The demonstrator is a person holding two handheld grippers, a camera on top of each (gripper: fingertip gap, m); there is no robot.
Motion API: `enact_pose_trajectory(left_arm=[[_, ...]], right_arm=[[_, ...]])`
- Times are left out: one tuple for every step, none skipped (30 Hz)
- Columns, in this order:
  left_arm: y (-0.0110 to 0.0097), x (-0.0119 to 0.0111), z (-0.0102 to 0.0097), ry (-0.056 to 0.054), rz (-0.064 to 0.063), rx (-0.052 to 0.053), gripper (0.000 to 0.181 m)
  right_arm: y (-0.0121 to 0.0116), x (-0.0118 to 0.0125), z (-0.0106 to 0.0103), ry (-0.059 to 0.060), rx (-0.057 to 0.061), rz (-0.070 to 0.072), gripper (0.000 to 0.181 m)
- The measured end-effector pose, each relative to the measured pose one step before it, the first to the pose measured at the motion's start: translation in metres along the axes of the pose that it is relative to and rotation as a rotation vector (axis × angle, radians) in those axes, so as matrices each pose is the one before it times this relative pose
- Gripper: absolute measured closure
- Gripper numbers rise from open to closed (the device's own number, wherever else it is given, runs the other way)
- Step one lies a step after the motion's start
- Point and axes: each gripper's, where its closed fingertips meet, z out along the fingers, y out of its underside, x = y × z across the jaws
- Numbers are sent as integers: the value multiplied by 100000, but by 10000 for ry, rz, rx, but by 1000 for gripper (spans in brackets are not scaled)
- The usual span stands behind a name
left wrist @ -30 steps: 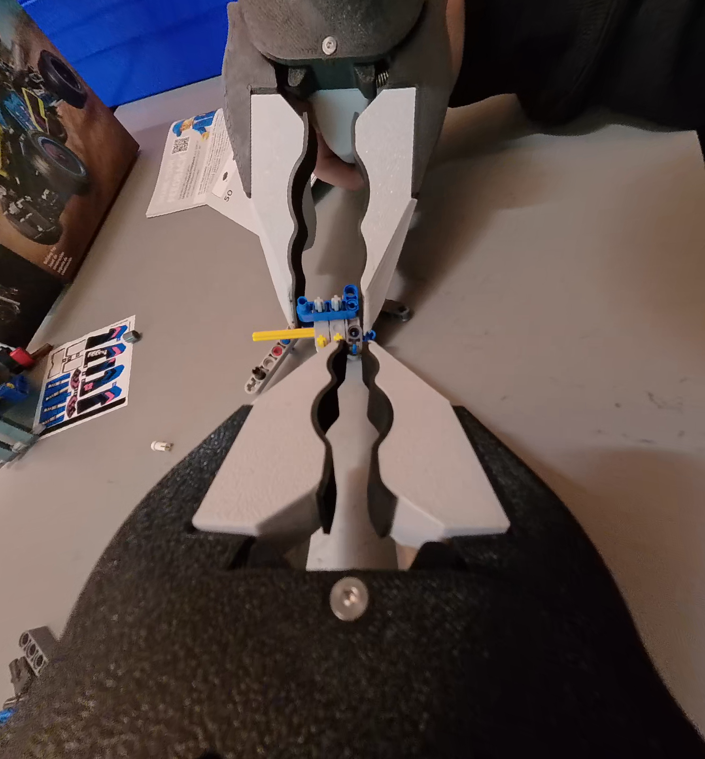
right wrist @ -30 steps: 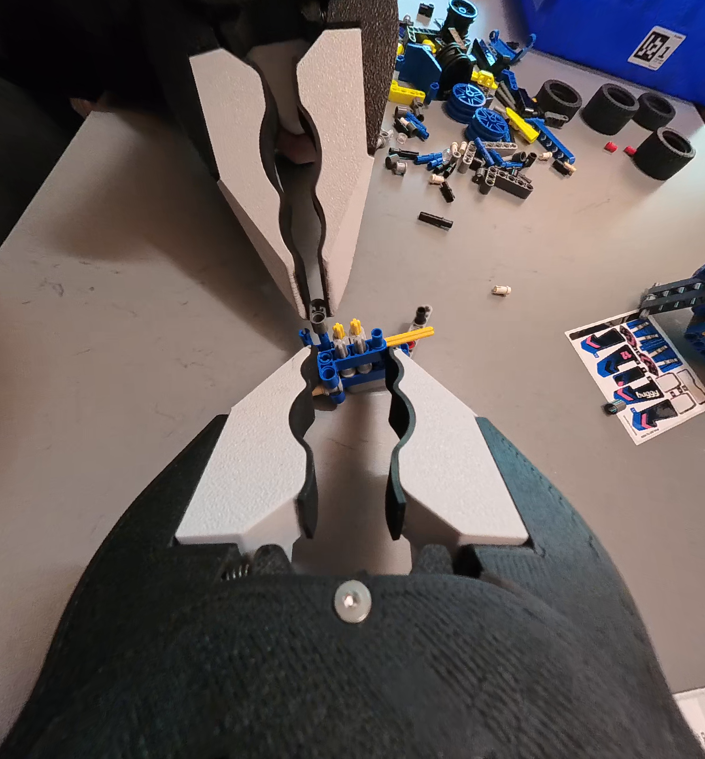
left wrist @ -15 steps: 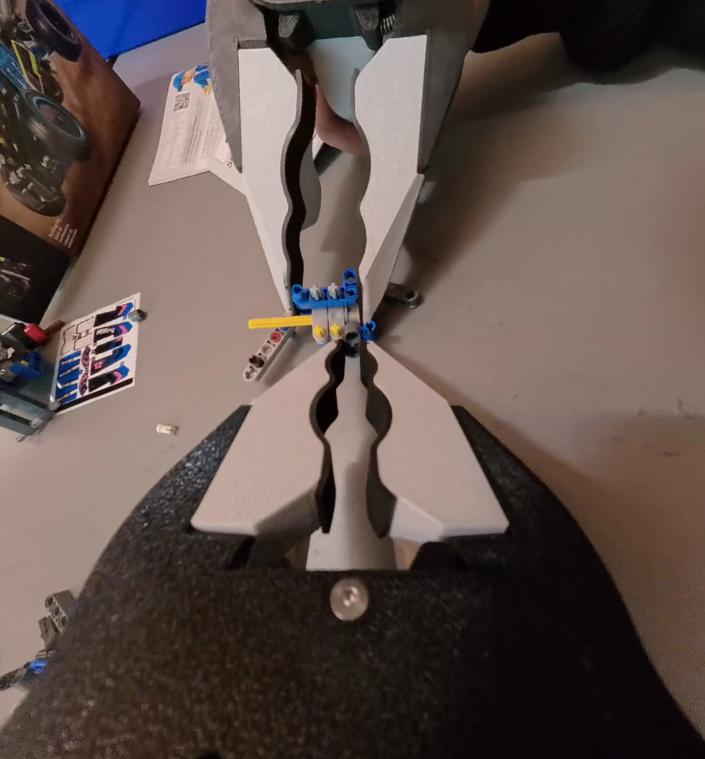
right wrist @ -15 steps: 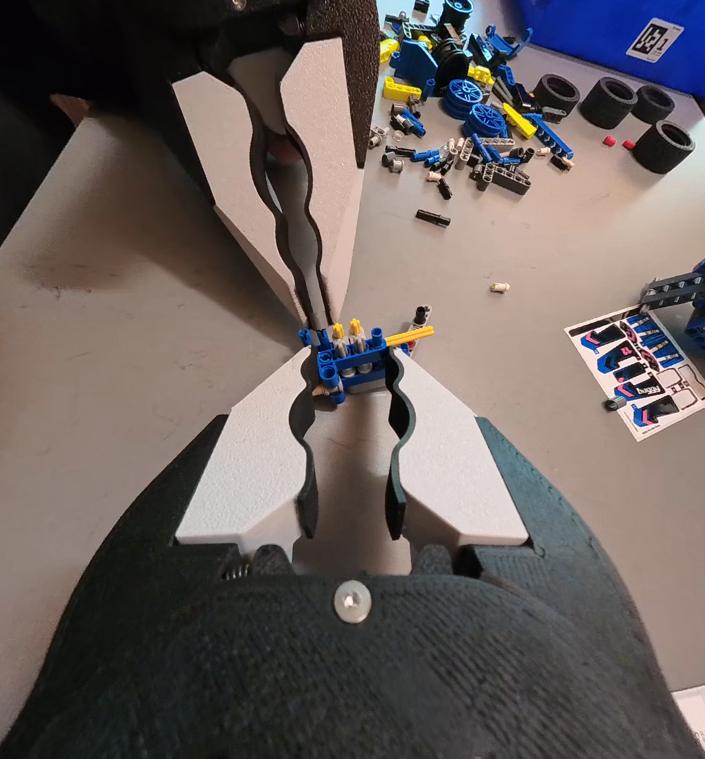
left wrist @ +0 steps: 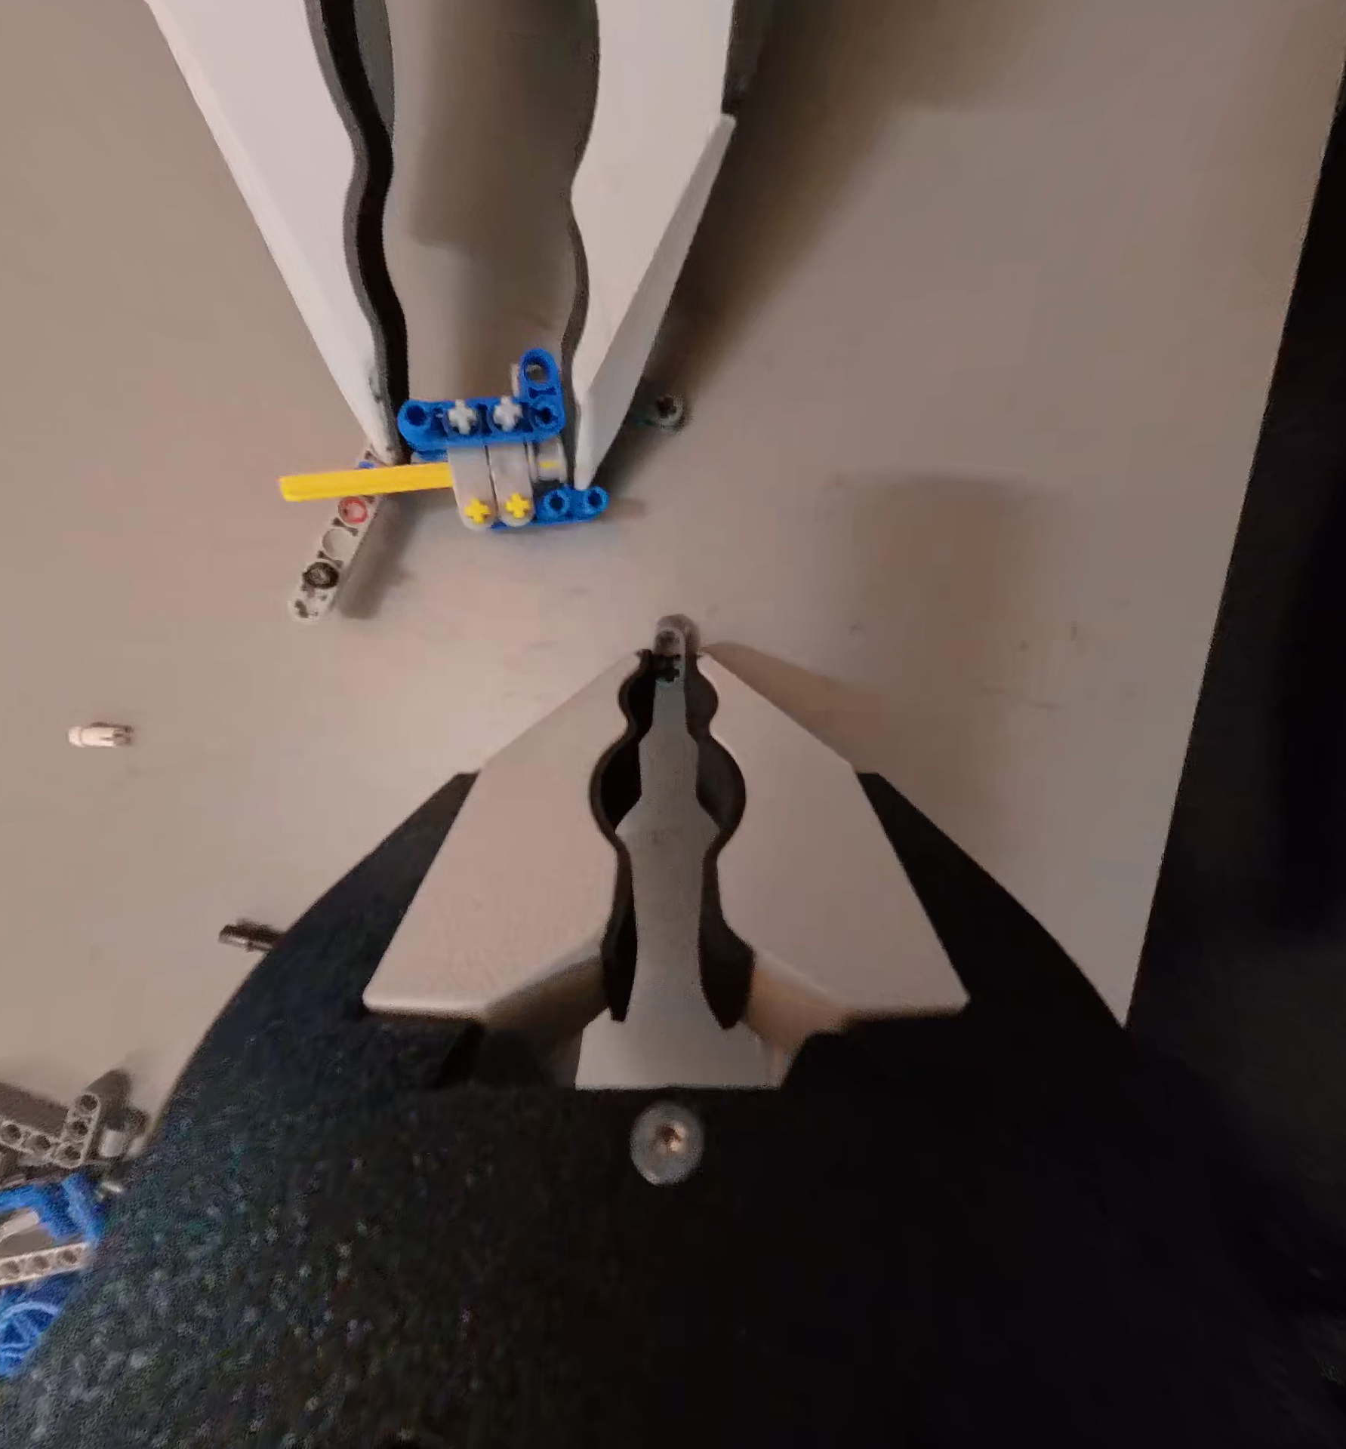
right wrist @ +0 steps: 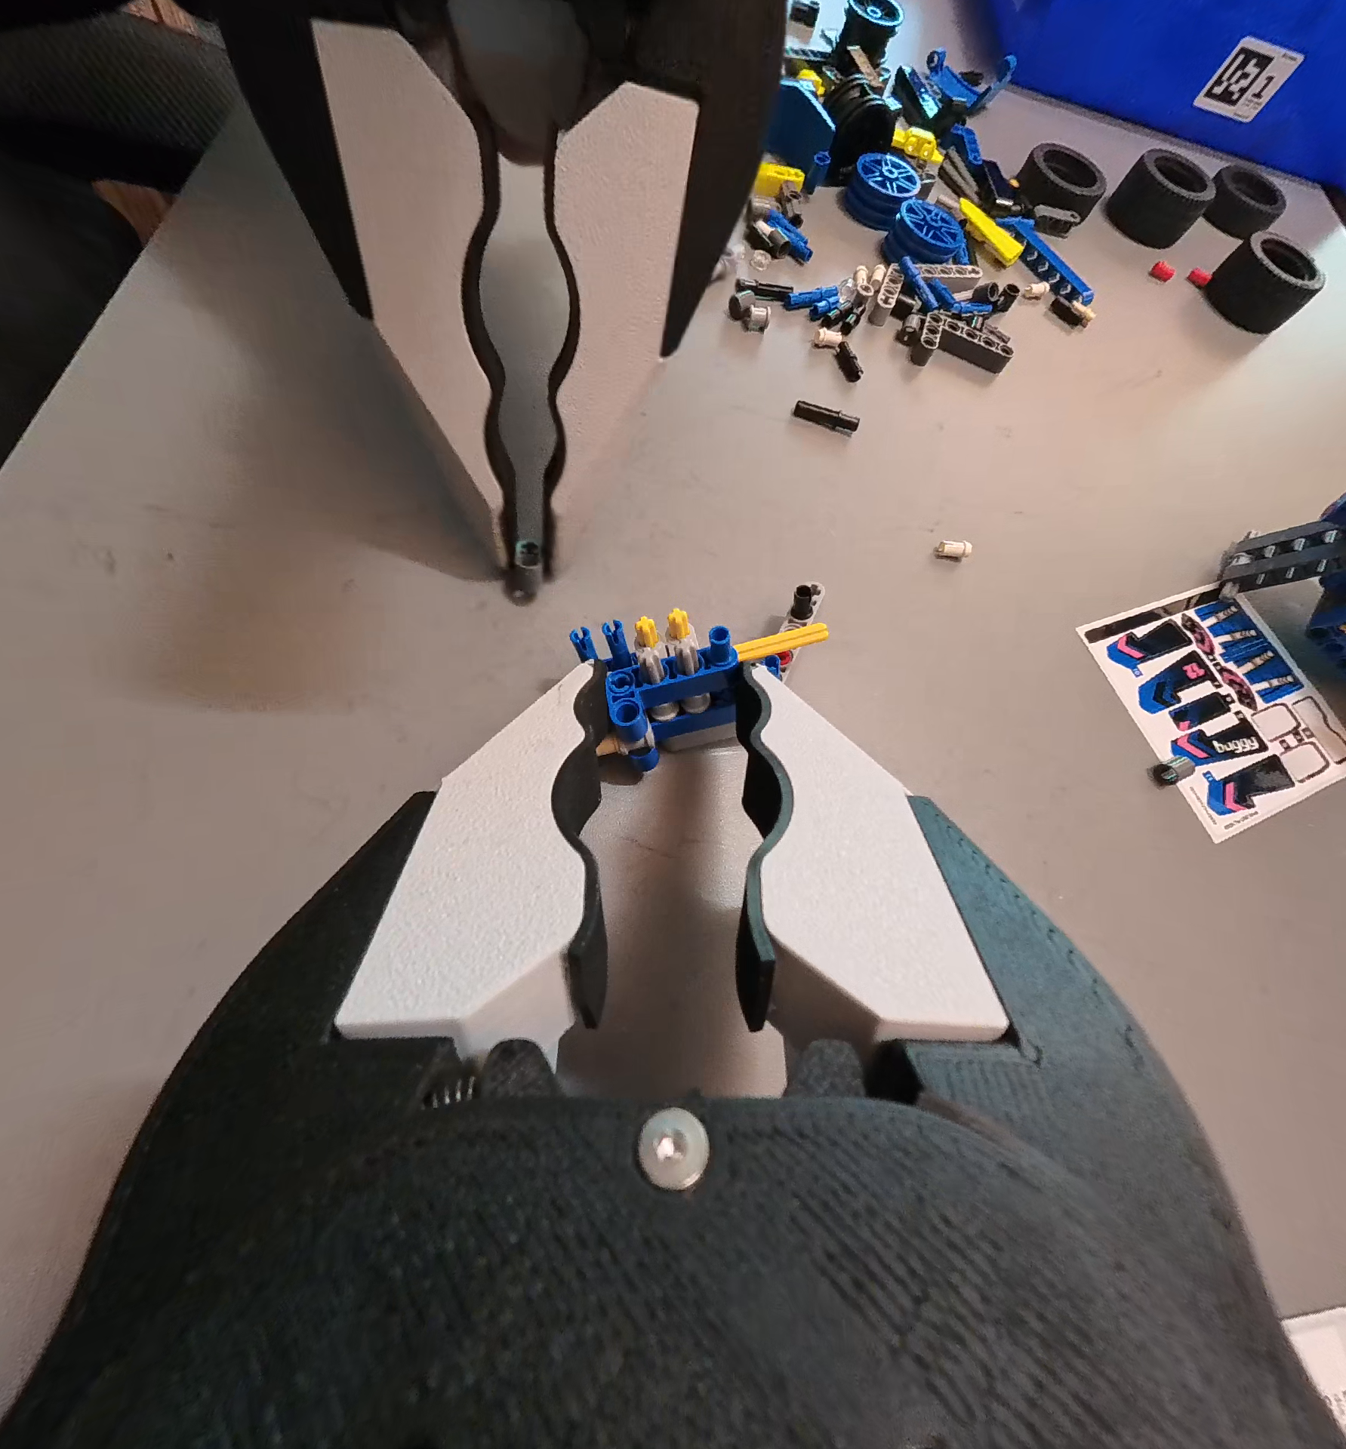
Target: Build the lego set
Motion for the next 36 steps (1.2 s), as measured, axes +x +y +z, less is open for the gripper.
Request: enact_pose_trajectory(left_arm=[[-80,-240,60,-135,84,-26,177],[-59,-6,61,8,93,-33,177],[-42,40,18,16,48,-47,177],[-93,-108,-35,-98,52,7,175],[-136,-20,-71,-42,79,57,173],[-130,118,-73,48,37,62,174],[-120,39,-64,6,-23,55,173],[-57,-15,-28,-30,-16,30,174],[36,44,14,10,23,-18,177],[67,7,43,-10,12,-33,177],[0,-29,33,-33,-23,10,177],[-68,54,23,27,-23,45,177],[-75,49,25,19,10,37,177],[-50,-43,21,-58,64,8,177],[-16,-113,-21,-111,90,-11,177],[-109,-276,-56,-203,86,65,177],[-318,-395,-117,-275,54,256,177],[-498,-324,-150,-192,-69,410,177],[-540,-244,-164,-132,-162,466,177],[-475,-307,-177,-218,-105,446,177],[-291,-282,-170,-269,9,325,177],[-175,-239,-133,-282,80,232,177],[-184,-206,-87,-284,108,200,177],[-159,-120,-22,-223,141,154,177],[-189,-97,1,-198,178,131,177],[-137,-117,16,-182,170,63,177],[18,-24,78,-77,127,-61,177],[60,49,139,4,75,-80,177],[-57,76,125,35,21,17,177],[-94,75,76,62,-35,44,177],[-43,6,36,38,-22,-20,177],[-16,-16,1,4,40,-54,177],[-1,48,10,30,37,-87,177],[-17,75,14,22,20,-118,177],[-20,78,20,-4,29,-143,177],[-1,48,1,-20,45,-151,177]], right_arm=[[1,-2,-6,4,1,-7,150],[-3,0,-4,9,0,-13,150],[7,-8,-4,12,0,-17,150],[-3,-2,-4,8,0,-12,150],[0,-6,-5,2,1,-6,150],[0,2,0,1,0,-2,150],[0,1,0,0,0,-1,150],[3,-5,-2,-7,1,6,150],[-1,-5,6,-9,0,8,150],[-6,4,-1,-9,0,10,150],[7,1,-4,-8,0,8,150],[0,0,0,0,0,0,150],[-4,2,8,-1,0,1,150],[8,-5,5,-1,0,2,150],[1,-1,0,0,0,1,150],[-3,-5,2,2,-1,-2,150],[-3,3,2,6,0,-6,150],[0,6,0,3,0,-3,150],[6,-3,7,5,-1,-3,150],[-2,8,1,8,-1,-8,150],[2,-2,-7,5,-1,-6,150],[6,-4,7,3,-1,-4,150],[1,10,5,-1,-2,3,150],[-2,3,-3,-9,-3,13,150],[4,3,9,-12,-2,20,150],[2,5,4,-2,-3,6,150],[-5,4,3,10,-1,-12,150],[6,11,1,21,-3,-21,150],[4,-4,8,14,-5,-8,150],[-7,12,5,-5,-3,12,150],[10,14,16,5,-6,11,150],[-3,6,8,15,-6,-1,150],[-2,-6,2,7,-3,-4,150],[2,4,5,-3,-2,6,150],[5,1,3,-8,-2,14,150],[3,0,9,-15,-2,19,150]])
